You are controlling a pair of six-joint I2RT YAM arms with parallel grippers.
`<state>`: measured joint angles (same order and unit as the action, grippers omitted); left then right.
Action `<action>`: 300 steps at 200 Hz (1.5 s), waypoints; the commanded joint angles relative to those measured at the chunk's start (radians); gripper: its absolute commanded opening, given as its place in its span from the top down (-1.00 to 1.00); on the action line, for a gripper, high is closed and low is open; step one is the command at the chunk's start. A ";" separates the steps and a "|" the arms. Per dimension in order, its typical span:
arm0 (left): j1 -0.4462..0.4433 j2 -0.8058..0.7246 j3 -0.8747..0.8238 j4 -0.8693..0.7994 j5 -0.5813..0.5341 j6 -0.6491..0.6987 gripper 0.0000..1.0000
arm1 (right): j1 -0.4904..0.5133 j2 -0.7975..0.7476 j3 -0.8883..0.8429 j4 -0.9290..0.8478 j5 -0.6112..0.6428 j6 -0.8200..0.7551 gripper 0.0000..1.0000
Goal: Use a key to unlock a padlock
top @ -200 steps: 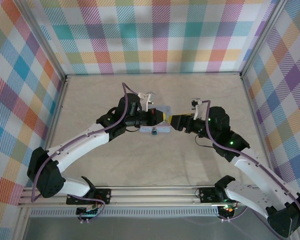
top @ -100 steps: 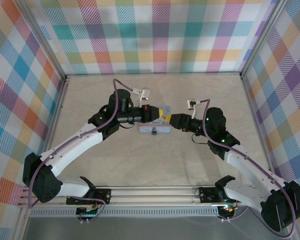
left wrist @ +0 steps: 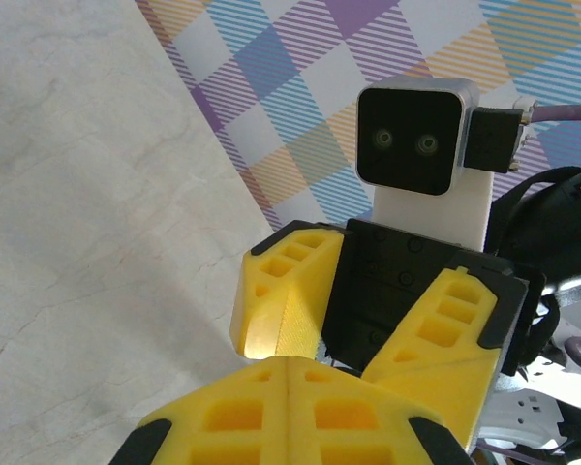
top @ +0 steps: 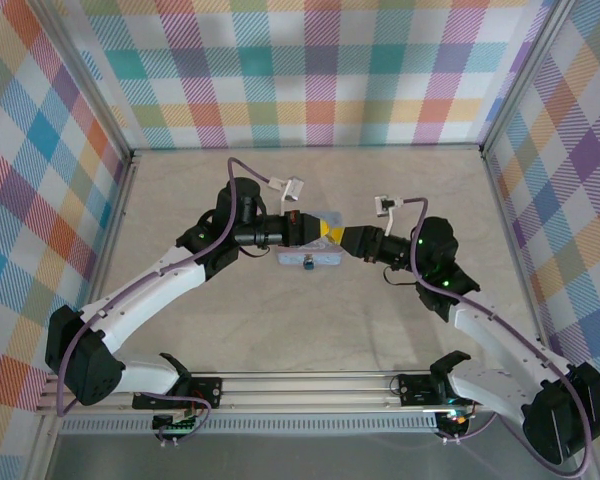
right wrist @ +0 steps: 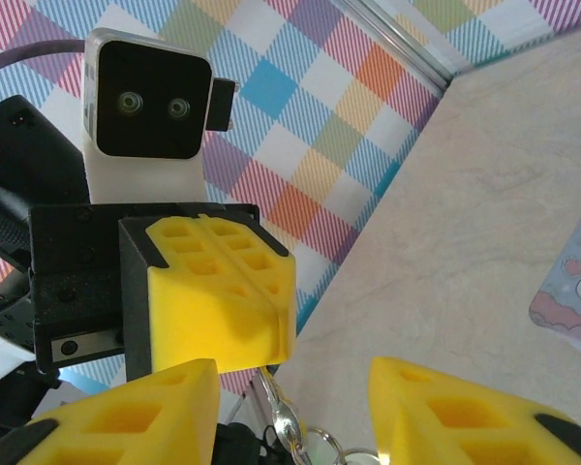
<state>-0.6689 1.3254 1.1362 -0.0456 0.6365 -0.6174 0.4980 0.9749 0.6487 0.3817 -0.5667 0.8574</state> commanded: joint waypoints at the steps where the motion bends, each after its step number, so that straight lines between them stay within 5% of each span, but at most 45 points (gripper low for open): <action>1: 0.009 -0.013 0.022 0.046 0.020 -0.016 1.00 | -0.003 0.013 0.019 0.028 -0.038 -0.002 0.19; 90: 0.009 0.001 0.030 0.054 0.008 -0.022 1.00 | -0.003 0.028 0.020 0.021 -0.073 -0.007 0.43; 131: 0.009 0.006 0.031 0.054 -0.001 -0.023 1.00 | -0.003 0.021 0.011 0.036 -0.084 -0.005 0.22; 262: 0.009 -0.003 0.013 0.062 -0.028 -0.033 1.00 | -0.002 0.002 -0.004 0.038 -0.084 -0.025 0.90; 300: 0.009 -0.008 -0.001 0.078 -0.023 -0.043 0.60 | -0.003 -0.005 0.000 0.034 -0.085 -0.031 0.91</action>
<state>-0.6651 1.3331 1.1362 -0.0116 0.6186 -0.6445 0.4965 0.9901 0.6487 0.3950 -0.6441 0.8509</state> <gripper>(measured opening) 0.163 0.066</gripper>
